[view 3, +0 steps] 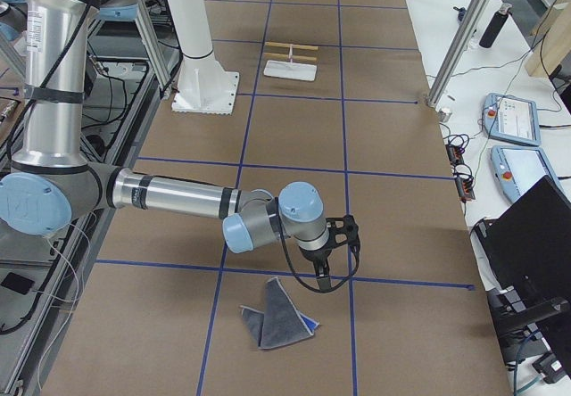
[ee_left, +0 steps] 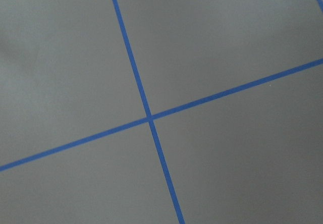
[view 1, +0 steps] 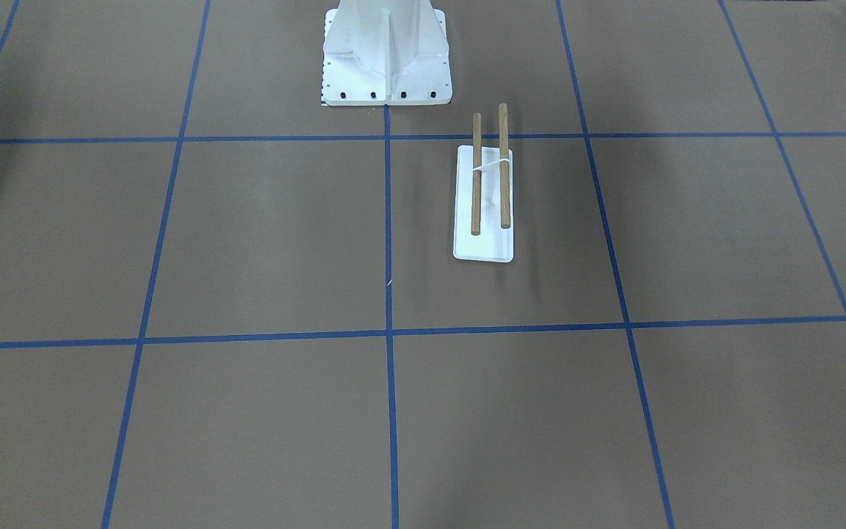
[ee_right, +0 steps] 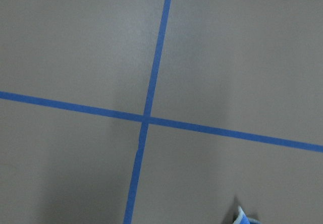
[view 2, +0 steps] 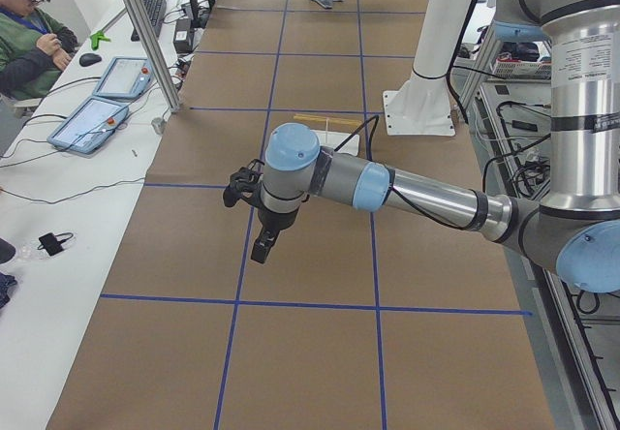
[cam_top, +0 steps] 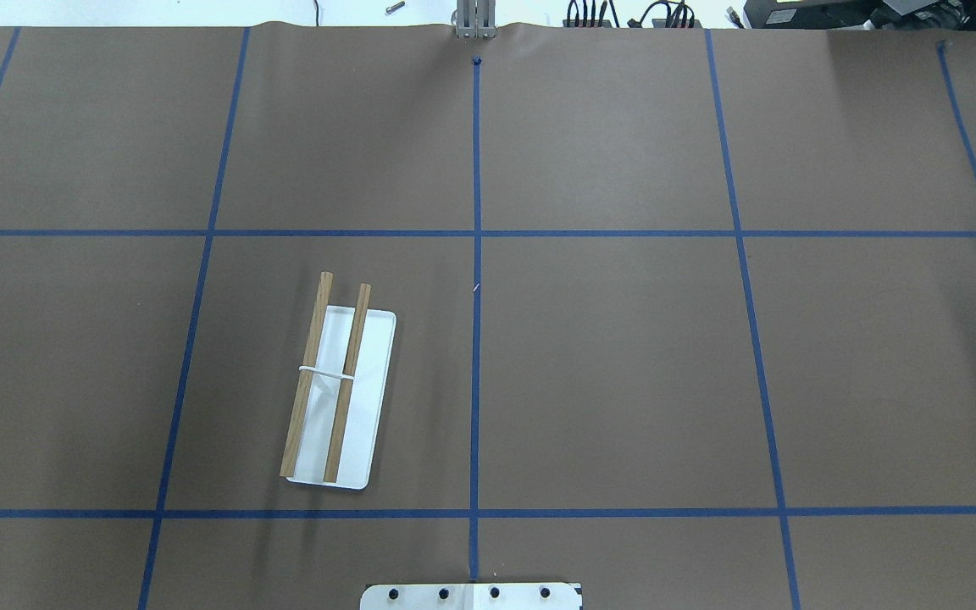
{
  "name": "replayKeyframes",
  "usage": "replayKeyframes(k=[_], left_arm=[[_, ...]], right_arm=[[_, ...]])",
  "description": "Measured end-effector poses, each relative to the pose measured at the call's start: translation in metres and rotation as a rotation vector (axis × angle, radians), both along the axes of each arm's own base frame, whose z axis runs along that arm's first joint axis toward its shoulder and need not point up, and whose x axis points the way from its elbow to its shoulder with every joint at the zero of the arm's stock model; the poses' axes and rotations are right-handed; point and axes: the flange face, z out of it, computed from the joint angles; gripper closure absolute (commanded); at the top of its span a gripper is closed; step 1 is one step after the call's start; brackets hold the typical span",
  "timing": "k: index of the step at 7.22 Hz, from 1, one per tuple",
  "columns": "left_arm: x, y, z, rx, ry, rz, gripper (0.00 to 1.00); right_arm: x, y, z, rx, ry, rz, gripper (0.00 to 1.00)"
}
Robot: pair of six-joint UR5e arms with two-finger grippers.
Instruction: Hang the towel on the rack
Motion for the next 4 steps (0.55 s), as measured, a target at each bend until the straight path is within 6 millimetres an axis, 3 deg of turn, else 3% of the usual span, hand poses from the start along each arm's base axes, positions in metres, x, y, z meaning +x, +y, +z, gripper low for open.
replayKeyframes(k=[2, 4], left_arm=[[-0.001, -0.009, 0.013, 0.118, -0.008, -0.002, 0.02], [-0.001, -0.013, 0.022, 0.159, -0.007, -0.011, 0.02]], right_arm=[[0.012, 0.048, 0.056, -0.049, -0.032, -0.028, 0.00], [0.034, 0.100, 0.129, -0.068, -0.076, -0.032, 0.00]])
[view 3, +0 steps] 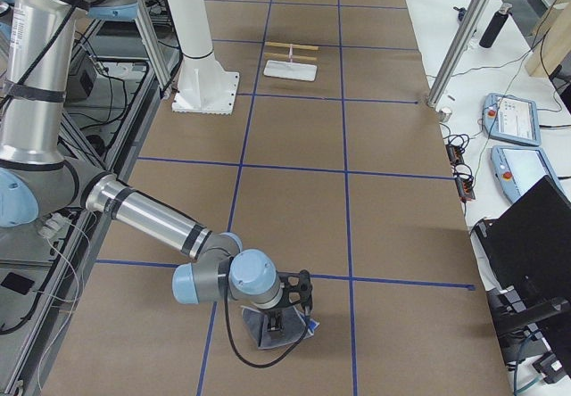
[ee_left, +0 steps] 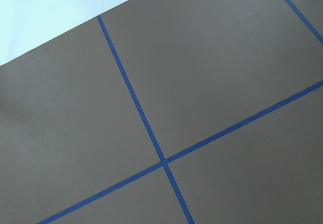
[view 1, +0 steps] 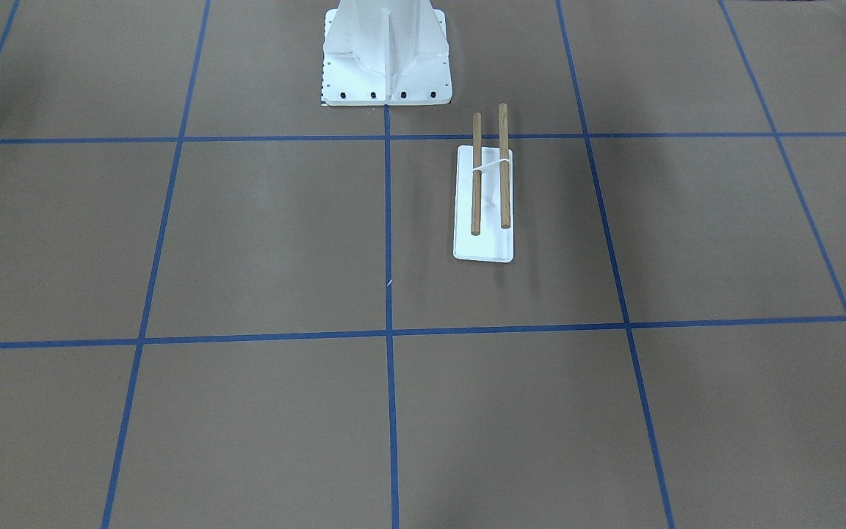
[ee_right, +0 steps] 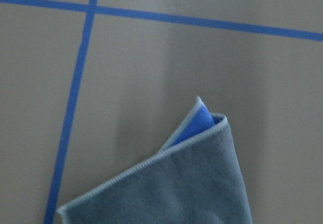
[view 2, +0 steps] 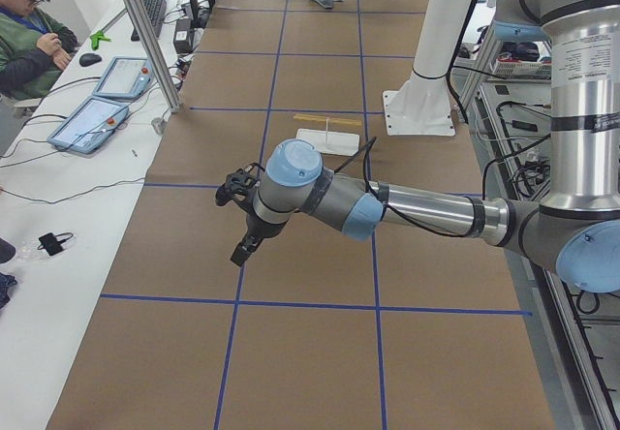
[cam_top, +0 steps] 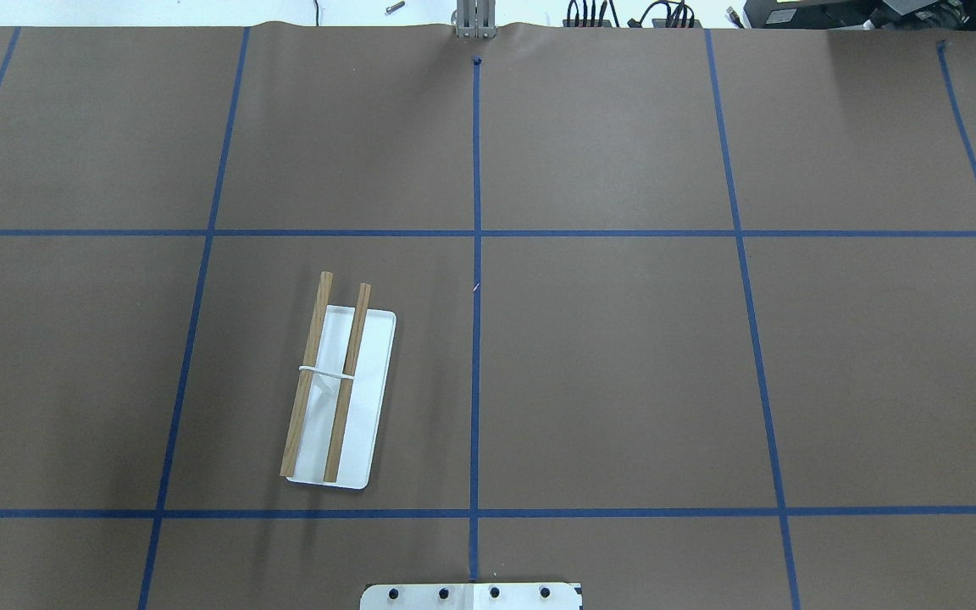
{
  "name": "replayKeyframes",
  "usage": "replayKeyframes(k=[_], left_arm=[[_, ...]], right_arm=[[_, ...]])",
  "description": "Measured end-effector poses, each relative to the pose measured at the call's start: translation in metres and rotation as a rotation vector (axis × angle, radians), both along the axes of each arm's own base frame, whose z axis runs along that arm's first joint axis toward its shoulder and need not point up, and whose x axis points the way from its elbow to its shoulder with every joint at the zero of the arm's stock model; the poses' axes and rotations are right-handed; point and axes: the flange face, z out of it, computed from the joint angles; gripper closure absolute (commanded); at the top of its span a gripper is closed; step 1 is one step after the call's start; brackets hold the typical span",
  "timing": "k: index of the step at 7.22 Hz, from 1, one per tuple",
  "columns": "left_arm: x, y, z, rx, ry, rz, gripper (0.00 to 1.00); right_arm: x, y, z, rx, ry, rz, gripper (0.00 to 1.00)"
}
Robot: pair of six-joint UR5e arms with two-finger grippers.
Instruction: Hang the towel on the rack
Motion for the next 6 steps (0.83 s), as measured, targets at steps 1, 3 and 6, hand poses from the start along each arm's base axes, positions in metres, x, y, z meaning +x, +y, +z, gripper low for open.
replayKeyframes(k=[1, 3, 6], left_arm=[[0.000, -0.001, 0.001, -0.001, 0.004, -0.007, 0.02], [0.000, -0.001, 0.001, -0.003, 0.007, -0.012, 0.02], [0.000, 0.000, 0.003, -0.006, 0.007, -0.012, 0.02]], right_arm=[[0.005, 0.023, 0.029, 0.004, -0.022, 0.009, 0.01], [0.006, 0.047, 0.059, -0.002, -0.051, 0.022, 0.02], [0.006, 0.033, 0.064, -0.016, -0.079, 0.038, 0.07]])
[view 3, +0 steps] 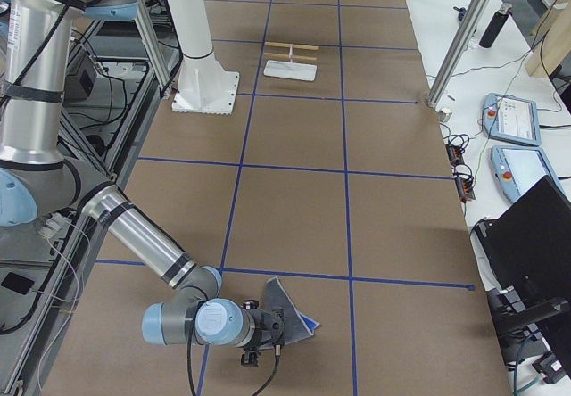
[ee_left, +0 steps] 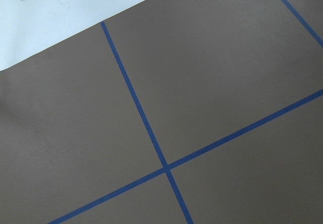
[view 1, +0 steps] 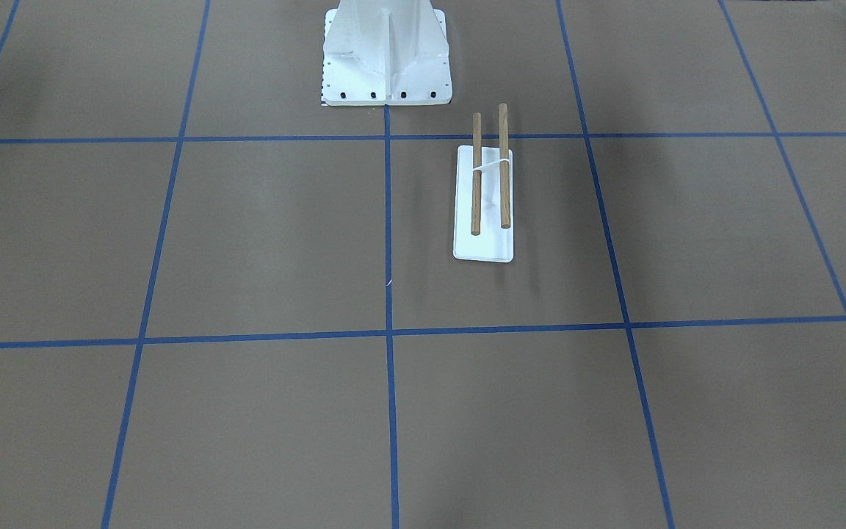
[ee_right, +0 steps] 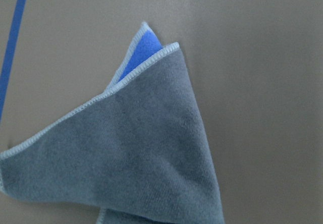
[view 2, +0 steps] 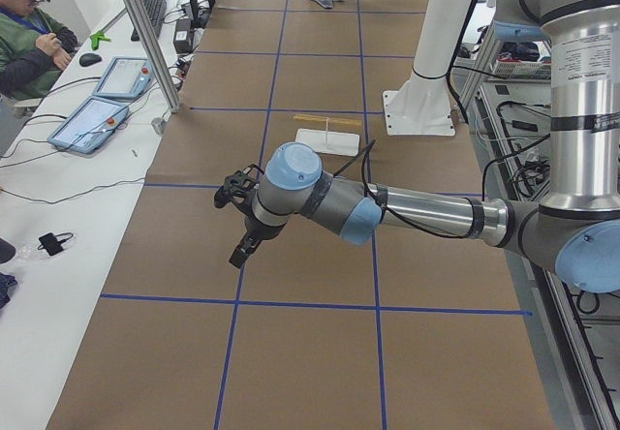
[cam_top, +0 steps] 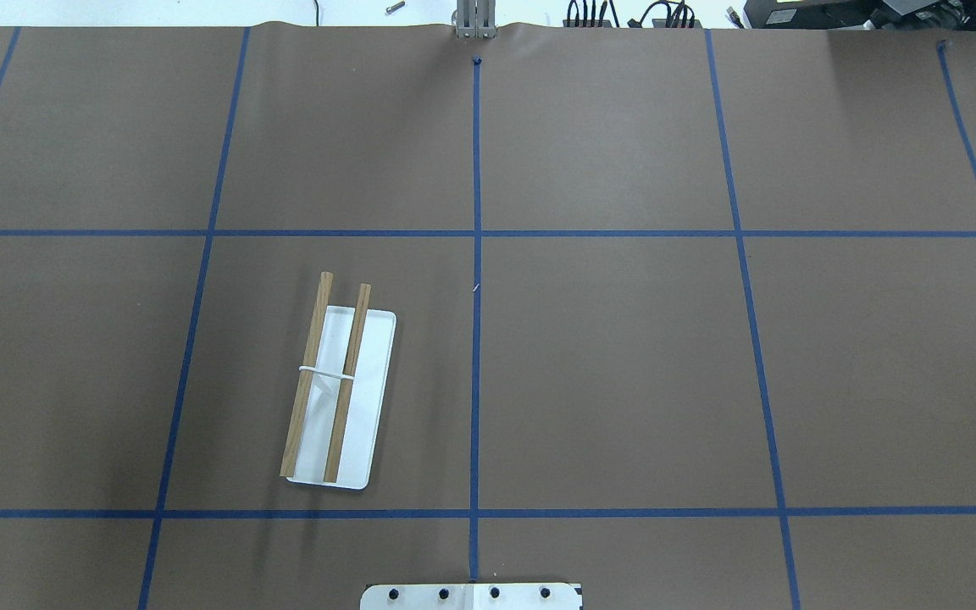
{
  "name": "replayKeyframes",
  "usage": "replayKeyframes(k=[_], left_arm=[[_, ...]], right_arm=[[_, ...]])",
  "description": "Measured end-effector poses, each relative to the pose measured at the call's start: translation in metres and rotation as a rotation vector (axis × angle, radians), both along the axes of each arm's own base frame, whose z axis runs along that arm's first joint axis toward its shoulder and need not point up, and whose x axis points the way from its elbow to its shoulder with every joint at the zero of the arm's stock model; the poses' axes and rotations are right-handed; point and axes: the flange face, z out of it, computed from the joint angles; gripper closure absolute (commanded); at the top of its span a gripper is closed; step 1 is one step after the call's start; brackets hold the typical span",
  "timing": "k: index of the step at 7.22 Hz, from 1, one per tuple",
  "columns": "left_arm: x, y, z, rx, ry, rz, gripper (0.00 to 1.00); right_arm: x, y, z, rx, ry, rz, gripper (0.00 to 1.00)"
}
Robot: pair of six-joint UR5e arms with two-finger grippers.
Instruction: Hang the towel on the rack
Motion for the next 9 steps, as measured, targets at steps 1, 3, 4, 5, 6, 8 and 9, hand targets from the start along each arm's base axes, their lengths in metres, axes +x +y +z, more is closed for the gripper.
replayKeyframes(k=[1, 3, 4, 5, 6, 8, 9], left_arm=[[0.000, 0.001, 0.001, -0.001, 0.000, 0.000, 0.02], [0.000, 0.001, 0.001, -0.003, 0.000, 0.000, 0.02], [0.000, 0.001, 0.002, -0.003, 0.000, 0.000, 0.02], [0.000, 0.001, 0.001, -0.002, 0.000, 0.000, 0.02], [0.000, 0.002, 0.001, -0.002, 0.000, -0.001, 0.02], [0.000, 0.001, 0.000, 0.000, 0.000, -0.001, 0.02], [0.000, 0.001, 0.000, 0.000, 0.000, 0.000, 0.02]], right_arm=[[0.001, -0.008, 0.000, -0.014, -0.005, 0.013, 0.11], [0.000, -0.006, 0.008, -0.041, -0.011, 0.021, 0.22], [-0.001, -0.003, 0.013, -0.054, -0.014, 0.020, 0.22], [-0.002, 0.001, 0.018, -0.066, -0.018, 0.019, 0.22], [-0.003, 0.001, 0.020, -0.070, -0.021, 0.015, 0.28], [-0.006, -0.001, 0.020, -0.073, -0.023, 0.008, 0.83], [-0.006, -0.006, 0.018, -0.072, -0.024, 0.008, 1.00]])
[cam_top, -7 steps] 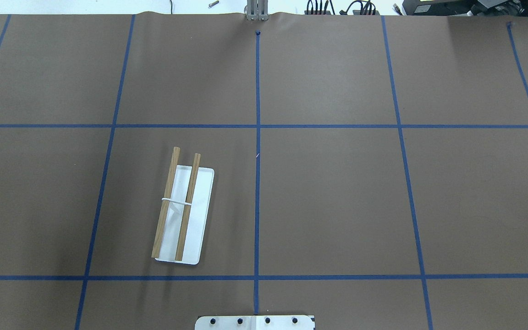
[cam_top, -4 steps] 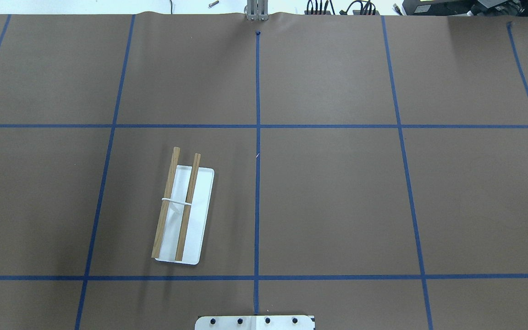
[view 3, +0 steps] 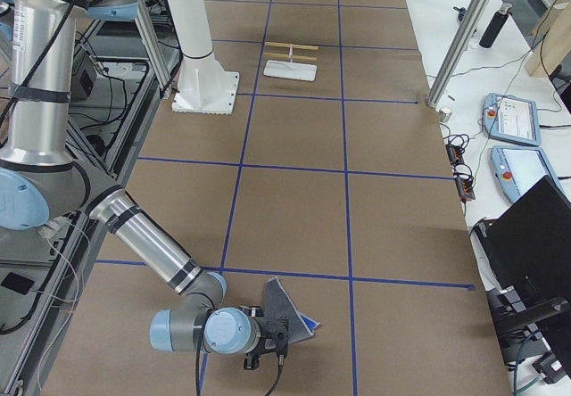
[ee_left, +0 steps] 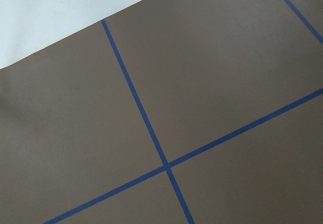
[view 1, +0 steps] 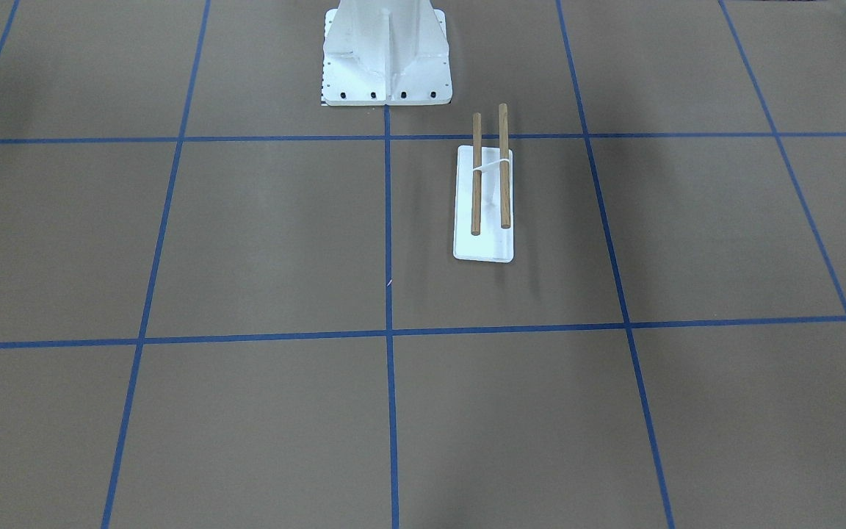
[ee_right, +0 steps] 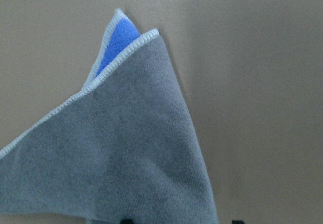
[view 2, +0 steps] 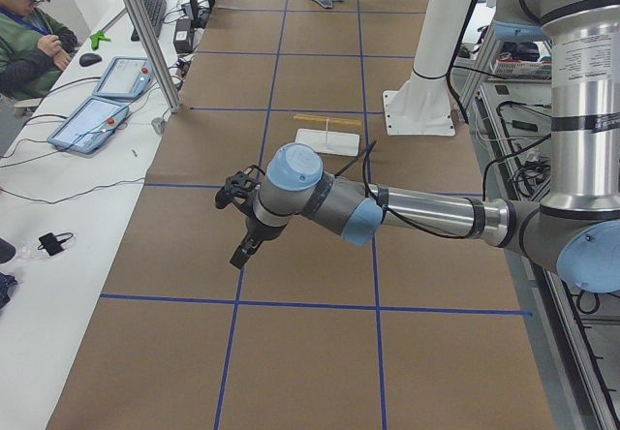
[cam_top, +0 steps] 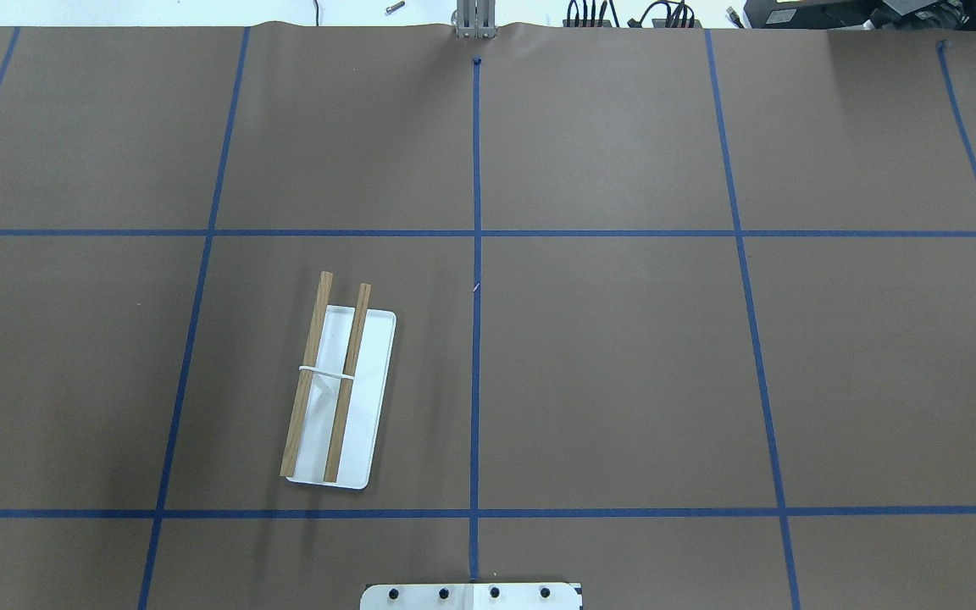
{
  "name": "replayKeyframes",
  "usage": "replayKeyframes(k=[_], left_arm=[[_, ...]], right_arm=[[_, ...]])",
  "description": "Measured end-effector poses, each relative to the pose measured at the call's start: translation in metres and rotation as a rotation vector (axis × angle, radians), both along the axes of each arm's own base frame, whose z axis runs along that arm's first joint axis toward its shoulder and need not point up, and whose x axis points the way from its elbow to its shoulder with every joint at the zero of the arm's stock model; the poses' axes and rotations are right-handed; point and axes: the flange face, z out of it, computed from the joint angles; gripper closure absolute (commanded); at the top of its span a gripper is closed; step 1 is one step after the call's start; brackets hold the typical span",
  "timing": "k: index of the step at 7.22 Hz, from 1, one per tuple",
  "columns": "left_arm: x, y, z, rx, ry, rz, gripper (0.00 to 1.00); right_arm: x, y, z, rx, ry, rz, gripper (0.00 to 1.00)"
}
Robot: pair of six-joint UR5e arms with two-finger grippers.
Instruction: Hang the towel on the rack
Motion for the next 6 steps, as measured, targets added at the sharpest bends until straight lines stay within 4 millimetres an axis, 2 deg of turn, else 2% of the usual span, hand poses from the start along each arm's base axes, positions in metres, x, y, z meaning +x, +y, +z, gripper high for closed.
replayKeyframes(k=[4, 6], left_arm=[[0.000, 0.000, 0.000, 0.000, 0.000, 0.000, 0.02], [0.000, -0.002, 0.002, -0.005, 0.001, 0.000, 0.02]], right_arm=[[0.000, -0.040, -0.008, 0.032, 0.004, -0.010, 1.00], [0.000, -0.064, -0.037, 0.102, -0.034, -0.018, 1.00]])
